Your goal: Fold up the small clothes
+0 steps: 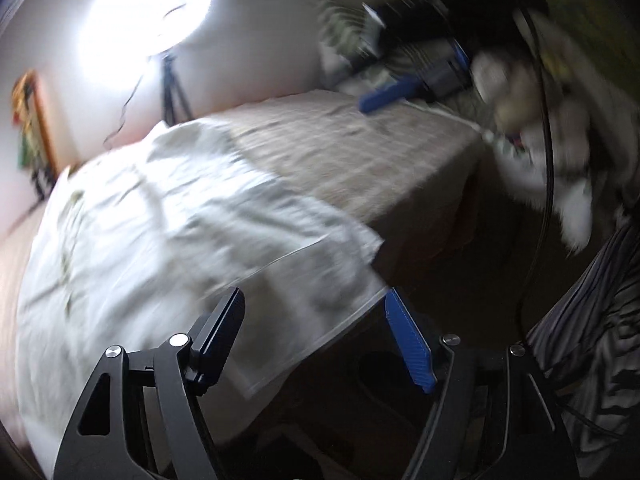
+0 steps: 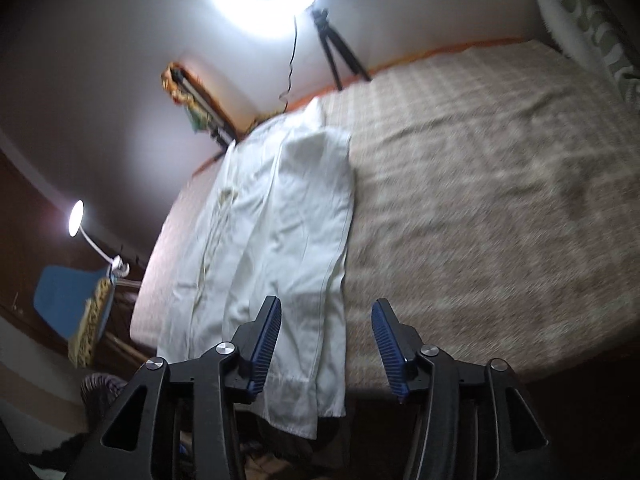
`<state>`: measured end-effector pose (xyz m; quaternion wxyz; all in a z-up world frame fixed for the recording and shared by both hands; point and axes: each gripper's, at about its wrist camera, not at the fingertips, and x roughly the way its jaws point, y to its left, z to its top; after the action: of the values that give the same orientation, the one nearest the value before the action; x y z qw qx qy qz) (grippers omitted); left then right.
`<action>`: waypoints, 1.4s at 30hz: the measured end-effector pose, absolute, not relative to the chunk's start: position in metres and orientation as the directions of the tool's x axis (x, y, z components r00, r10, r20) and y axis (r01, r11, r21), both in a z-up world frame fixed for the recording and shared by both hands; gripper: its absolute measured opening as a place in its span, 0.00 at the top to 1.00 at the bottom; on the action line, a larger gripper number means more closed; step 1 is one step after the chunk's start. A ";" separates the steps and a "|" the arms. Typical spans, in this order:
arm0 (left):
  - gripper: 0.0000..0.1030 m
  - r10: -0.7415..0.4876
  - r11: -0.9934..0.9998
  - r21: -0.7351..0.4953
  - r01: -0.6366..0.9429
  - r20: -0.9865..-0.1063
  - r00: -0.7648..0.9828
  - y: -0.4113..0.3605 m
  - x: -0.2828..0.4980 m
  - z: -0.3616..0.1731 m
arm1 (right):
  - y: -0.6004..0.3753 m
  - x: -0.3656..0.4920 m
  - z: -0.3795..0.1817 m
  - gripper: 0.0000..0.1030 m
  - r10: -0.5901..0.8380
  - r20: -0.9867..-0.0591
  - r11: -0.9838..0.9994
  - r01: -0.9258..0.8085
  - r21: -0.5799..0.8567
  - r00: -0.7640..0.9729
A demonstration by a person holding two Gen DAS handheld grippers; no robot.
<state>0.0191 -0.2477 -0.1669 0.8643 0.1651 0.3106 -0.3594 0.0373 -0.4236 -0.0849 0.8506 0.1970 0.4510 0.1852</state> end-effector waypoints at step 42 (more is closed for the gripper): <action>0.94 -0.591 0.754 -0.140 0.642 -0.570 0.570 -0.250 0.061 -0.147 | -0.389 0.237 -0.123 0.37 0.536 -0.675 0.807 -0.074 0.586 0.507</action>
<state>0.0614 -0.2497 -0.1468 0.8851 0.0412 0.3058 -0.3483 0.2371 -0.3894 -0.1231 0.8311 0.2504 0.4614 0.1837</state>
